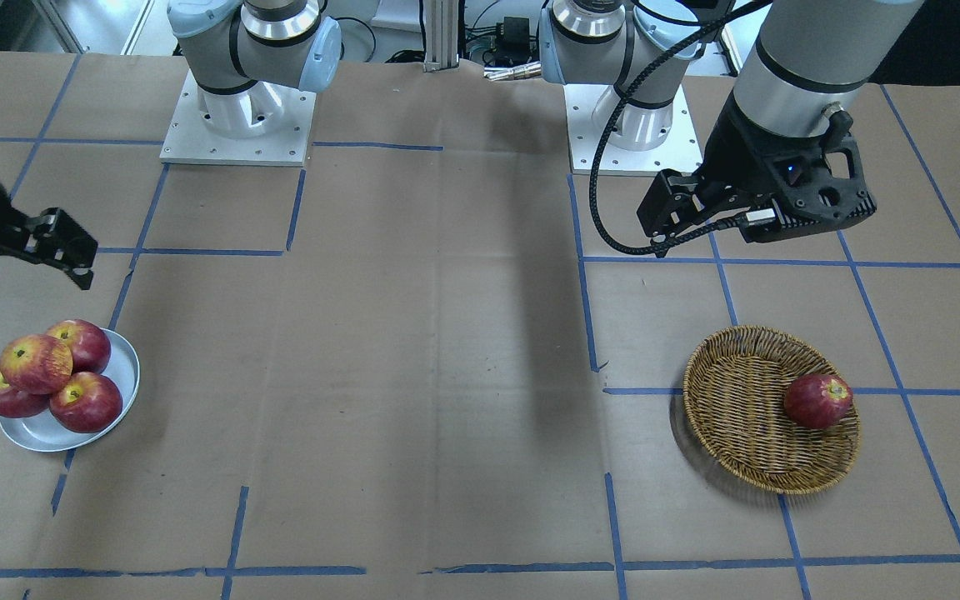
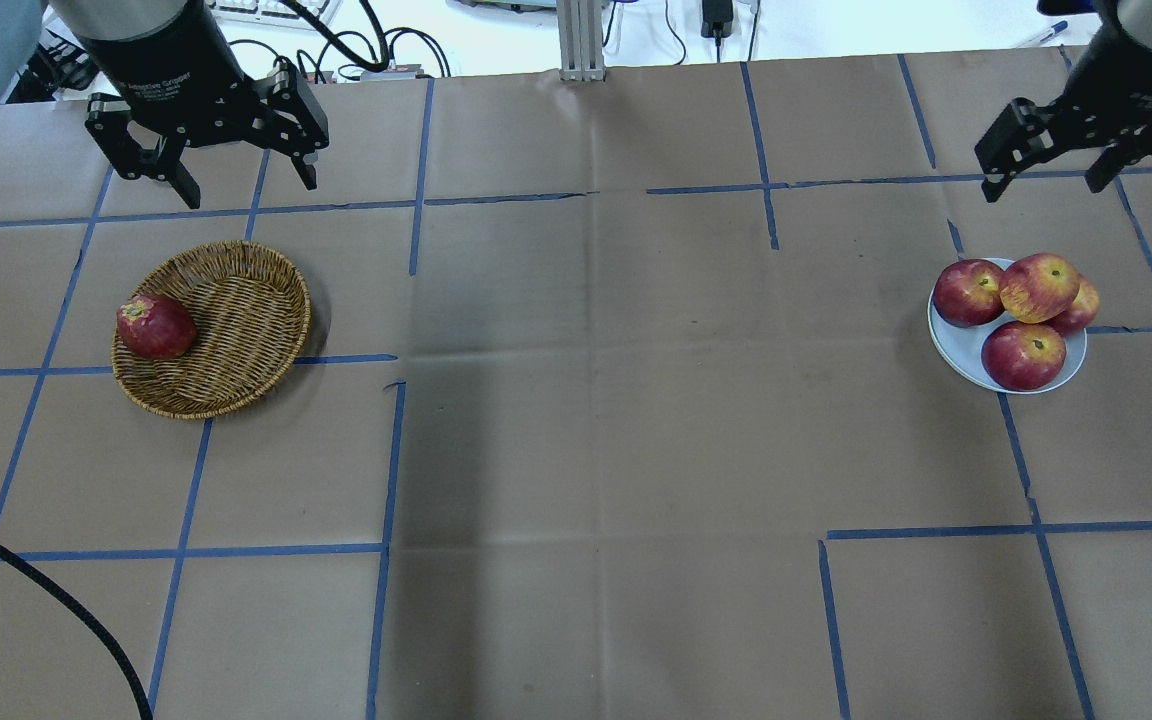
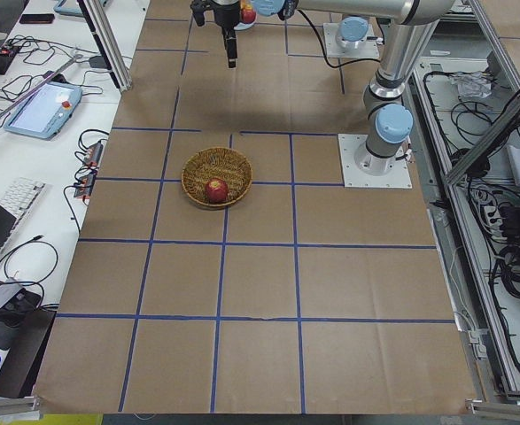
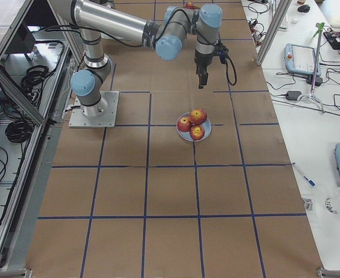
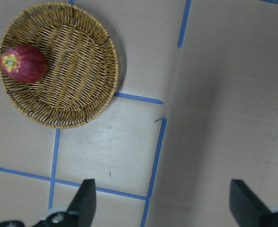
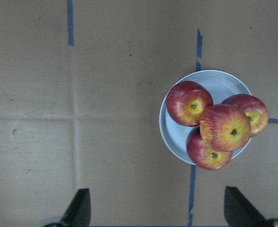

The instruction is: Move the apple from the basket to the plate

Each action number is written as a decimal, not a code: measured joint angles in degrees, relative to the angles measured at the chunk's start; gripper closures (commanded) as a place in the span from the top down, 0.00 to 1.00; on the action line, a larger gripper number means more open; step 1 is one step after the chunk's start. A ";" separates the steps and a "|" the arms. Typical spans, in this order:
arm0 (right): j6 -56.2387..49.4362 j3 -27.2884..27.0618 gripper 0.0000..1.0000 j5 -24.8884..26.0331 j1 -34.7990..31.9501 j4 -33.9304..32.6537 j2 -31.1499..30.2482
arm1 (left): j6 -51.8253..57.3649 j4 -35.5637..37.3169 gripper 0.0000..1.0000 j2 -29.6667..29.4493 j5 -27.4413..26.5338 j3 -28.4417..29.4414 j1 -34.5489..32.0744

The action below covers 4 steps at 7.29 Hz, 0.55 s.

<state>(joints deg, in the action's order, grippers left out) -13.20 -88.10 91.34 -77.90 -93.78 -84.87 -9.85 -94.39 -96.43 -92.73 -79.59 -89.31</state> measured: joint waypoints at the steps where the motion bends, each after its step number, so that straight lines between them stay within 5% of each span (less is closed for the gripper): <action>1: 4.38 0.28 1.00 -0.10 -4.04 2.34 -1.66 | 0.00 0.00 0.99 -0.14 0.00 0.03 0.01; 4: 9.19 -0.30 1.00 -0.55 -11.09 5.30 -3.60 | 0.04 0.56 0.98 0.04 -0.02 -0.30 -0.09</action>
<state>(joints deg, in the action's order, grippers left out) -4.01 -88.40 90.79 -88.98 -88.47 -88.47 -9.81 -93.83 -96.39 -92.74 -79.89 -89.40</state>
